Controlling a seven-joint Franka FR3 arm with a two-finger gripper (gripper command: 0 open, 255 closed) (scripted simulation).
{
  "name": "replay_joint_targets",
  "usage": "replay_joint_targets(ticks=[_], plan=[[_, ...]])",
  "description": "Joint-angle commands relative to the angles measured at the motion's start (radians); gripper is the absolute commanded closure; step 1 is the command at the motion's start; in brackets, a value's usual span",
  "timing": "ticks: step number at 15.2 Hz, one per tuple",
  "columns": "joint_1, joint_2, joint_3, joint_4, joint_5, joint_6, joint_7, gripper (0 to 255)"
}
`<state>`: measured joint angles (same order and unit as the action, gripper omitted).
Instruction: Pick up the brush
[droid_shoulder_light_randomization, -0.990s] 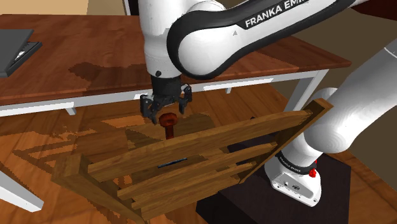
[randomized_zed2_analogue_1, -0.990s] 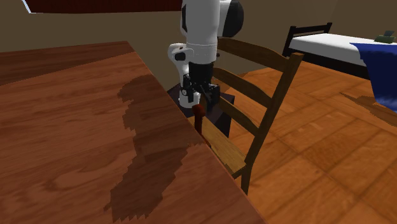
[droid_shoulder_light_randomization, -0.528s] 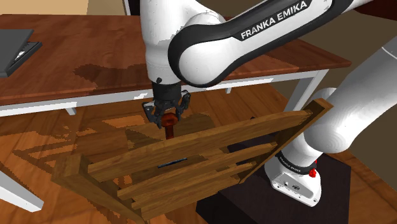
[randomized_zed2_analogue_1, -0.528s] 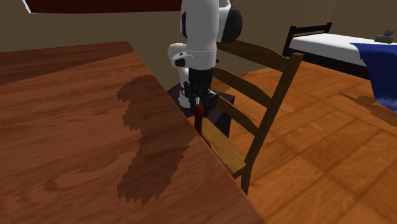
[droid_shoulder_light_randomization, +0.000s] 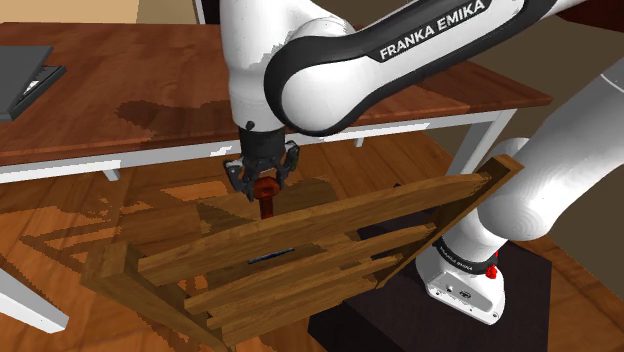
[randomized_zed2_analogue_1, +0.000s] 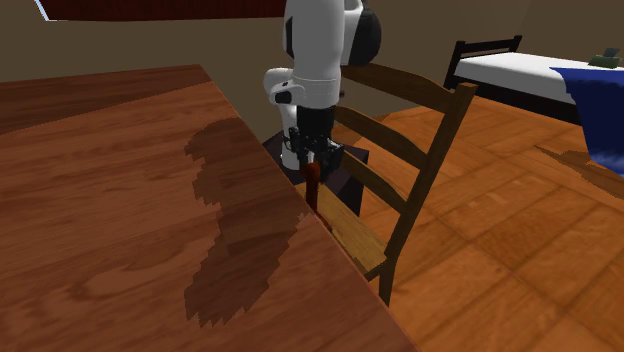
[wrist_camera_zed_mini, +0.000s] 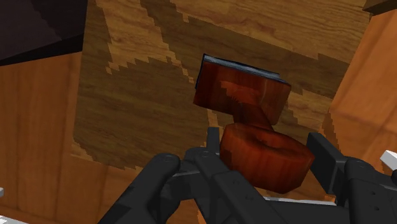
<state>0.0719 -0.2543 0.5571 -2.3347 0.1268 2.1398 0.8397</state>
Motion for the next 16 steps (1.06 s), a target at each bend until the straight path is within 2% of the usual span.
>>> replay_joint_targets(ticks=[1, 14, 16], plan=[[0.001, -0.009, -0.004, 0.012, 0.003, -0.021, -0.003, 255], [0.001, -0.064, -0.033, 0.143, 0.014, -0.203, -0.021, 255], [0.001, -0.064, -0.033, 0.145, 0.014, -0.205, -0.021, 255]])
